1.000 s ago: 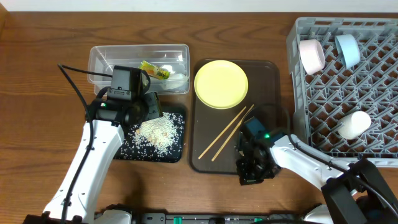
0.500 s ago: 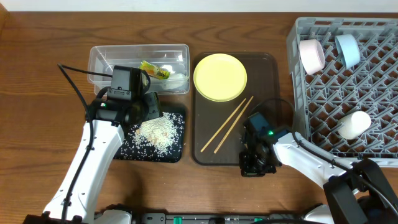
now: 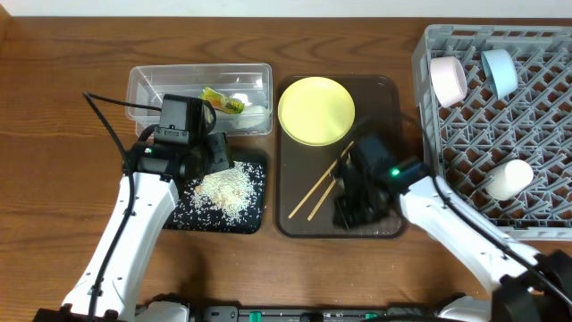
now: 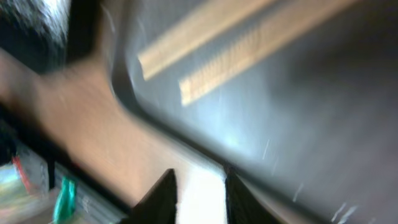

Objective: Sort waste into correct bins and load items into the dishwasher rack
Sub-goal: 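Grasp one wooden chopstick with the right gripper and lift it, then insert the chopstick upright into the rack and release it, then reach the right gripper back and grasp the second chopstick, then insert the second chopstick into the rack and release it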

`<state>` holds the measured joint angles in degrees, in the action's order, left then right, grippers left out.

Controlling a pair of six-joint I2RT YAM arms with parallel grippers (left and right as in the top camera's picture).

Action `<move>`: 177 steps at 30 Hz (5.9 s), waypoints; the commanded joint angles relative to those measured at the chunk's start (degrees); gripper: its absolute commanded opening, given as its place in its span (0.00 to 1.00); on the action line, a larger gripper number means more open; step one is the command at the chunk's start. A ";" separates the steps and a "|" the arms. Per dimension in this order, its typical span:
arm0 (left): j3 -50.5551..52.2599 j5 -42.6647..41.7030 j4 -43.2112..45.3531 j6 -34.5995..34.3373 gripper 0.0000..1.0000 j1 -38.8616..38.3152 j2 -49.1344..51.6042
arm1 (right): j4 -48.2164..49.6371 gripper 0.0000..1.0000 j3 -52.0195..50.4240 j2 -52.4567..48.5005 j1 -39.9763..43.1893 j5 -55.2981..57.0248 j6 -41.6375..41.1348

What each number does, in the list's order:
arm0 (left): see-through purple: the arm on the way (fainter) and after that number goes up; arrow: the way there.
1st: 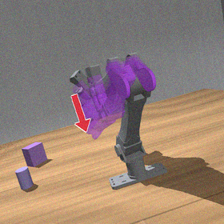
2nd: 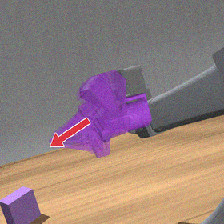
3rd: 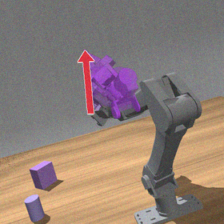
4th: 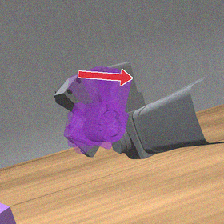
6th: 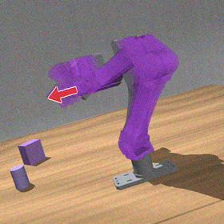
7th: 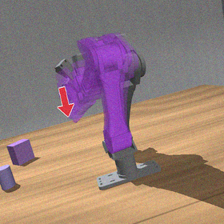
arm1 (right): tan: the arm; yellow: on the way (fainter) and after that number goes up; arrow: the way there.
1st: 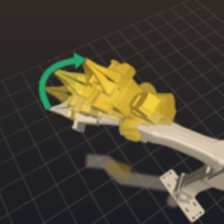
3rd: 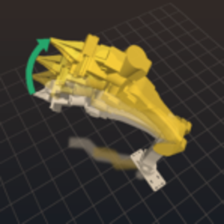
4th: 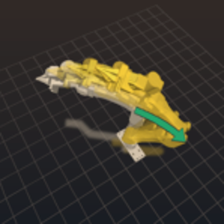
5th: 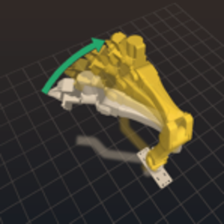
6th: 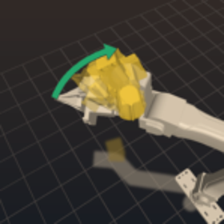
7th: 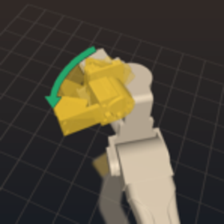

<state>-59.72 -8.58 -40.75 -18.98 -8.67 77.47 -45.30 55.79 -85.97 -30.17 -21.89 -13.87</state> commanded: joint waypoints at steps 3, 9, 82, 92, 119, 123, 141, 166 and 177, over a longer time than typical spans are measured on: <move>-0.24 0.70 -0.17 1.16 0.57 0.24 -0.74 | 13.66 0.46 4.31 0.98 1.73 17.70 1.73; -0.24 0.72 -0.15 1.16 0.57 0.24 -0.74 | 31.19 0.58 4.31 -1.90 1.88 34.99 1.73; -0.24 0.70 -0.15 1.16 0.57 0.24 -0.37 | 4.92 0.01 4.22 2.99 39.65 12.83 15.74; -0.24 0.70 -0.17 1.16 0.57 0.24 -0.37 | 5.92 0.01 4.22 2.43 39.69 16.37 16.31; -0.24 0.70 -0.13 1.16 0.57 0.24 -0.37 | 8.74 0.33 6.34 1.53 29.44 -2.89 11.13; -0.24 0.70 -0.15 1.16 0.57 0.24 -0.37 | 8.68 0.35 6.34 -0.39 20.09 3.72 9.49; -0.24 0.70 -0.15 1.16 0.57 0.24 -0.37 | 16.57 0.37 6.34 -20.65 -5.22 22.47 -18.71; -0.24 0.70 -0.17 1.16 0.57 0.24 -0.37 | 3.41 0.01 6.47 -1.29 19.19 19.10 0.11; -0.24 0.70 -0.17 1.16 0.57 0.24 -0.37 | -0.37 0.01 6.47 5.16 33.88 18.62 16.00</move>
<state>-59.72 -8.60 -40.75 -18.96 -8.67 77.47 -44.86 62.24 -80.66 1.04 -2.70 -4.27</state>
